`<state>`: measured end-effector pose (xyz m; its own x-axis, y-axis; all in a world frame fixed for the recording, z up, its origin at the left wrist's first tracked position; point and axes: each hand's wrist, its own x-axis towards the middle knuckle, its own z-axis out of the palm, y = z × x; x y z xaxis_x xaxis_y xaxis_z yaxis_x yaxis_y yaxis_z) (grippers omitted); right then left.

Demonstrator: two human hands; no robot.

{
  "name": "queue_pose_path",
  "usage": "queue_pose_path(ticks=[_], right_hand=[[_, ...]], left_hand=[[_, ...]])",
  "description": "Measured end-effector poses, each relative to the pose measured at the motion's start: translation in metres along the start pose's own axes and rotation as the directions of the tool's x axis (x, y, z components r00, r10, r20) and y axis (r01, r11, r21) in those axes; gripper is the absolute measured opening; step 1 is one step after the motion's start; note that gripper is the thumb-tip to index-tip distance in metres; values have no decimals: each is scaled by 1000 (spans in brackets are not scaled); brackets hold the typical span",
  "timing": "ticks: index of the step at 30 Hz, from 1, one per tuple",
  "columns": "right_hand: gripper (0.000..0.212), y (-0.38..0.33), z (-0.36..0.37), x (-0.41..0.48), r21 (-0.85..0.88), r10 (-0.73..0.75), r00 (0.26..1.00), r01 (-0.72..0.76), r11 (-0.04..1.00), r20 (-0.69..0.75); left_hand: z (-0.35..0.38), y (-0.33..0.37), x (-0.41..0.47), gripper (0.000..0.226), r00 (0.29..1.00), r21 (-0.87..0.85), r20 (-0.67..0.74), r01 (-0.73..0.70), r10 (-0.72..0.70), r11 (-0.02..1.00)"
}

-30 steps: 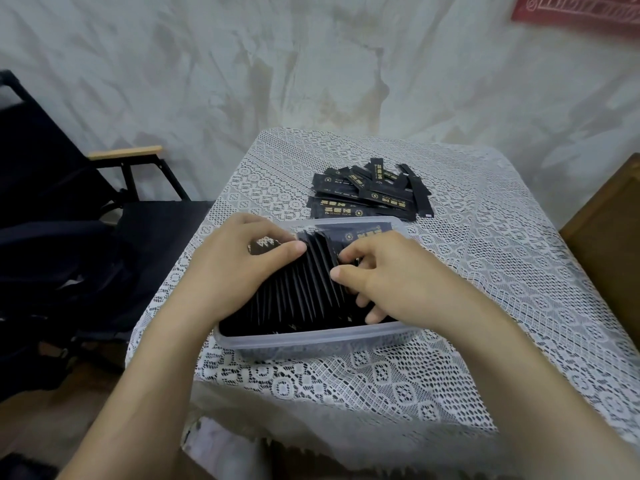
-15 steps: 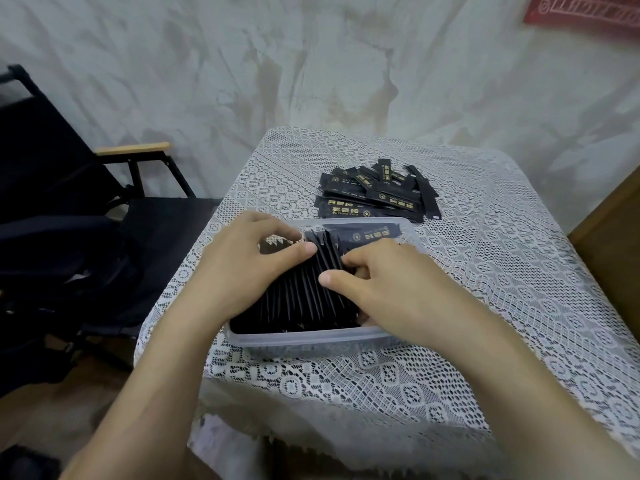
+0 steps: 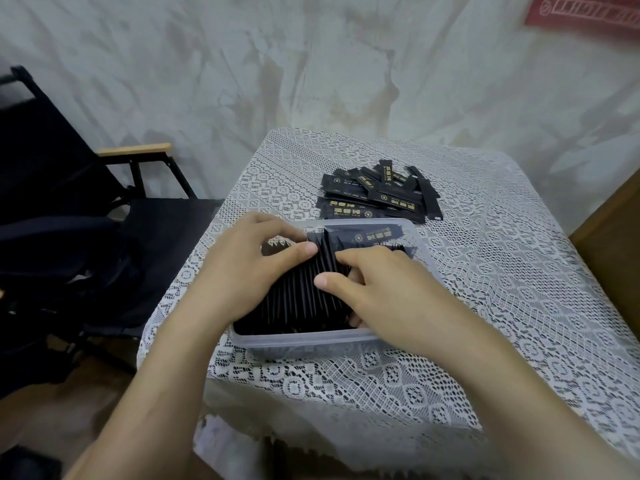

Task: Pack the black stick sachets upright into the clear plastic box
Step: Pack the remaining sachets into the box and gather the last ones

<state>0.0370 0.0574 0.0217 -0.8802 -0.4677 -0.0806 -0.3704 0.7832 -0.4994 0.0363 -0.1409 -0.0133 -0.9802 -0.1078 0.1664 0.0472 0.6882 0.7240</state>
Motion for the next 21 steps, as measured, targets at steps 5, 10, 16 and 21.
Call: queue_pose_path(ticks=[5,10,16,21], right_hand=[[36,4,-1,0,-40,3,998,0,999,55],[24,6,1,2,95,54,998,-53,994,-16],[19,6,-1,1,115,32,999,-33,993,13],[31,10,-5,-2,106,2,997,-11,994,83]], left_hand=[[-1,-4,1,37,998,70,-8,-64,64,996],[1,-2,4,54,988,151,4,-156,157,976],[2,1,6,68,980,239,47,-198,192,951],[0,5,5,68,970,285,42,-241,239,928]])
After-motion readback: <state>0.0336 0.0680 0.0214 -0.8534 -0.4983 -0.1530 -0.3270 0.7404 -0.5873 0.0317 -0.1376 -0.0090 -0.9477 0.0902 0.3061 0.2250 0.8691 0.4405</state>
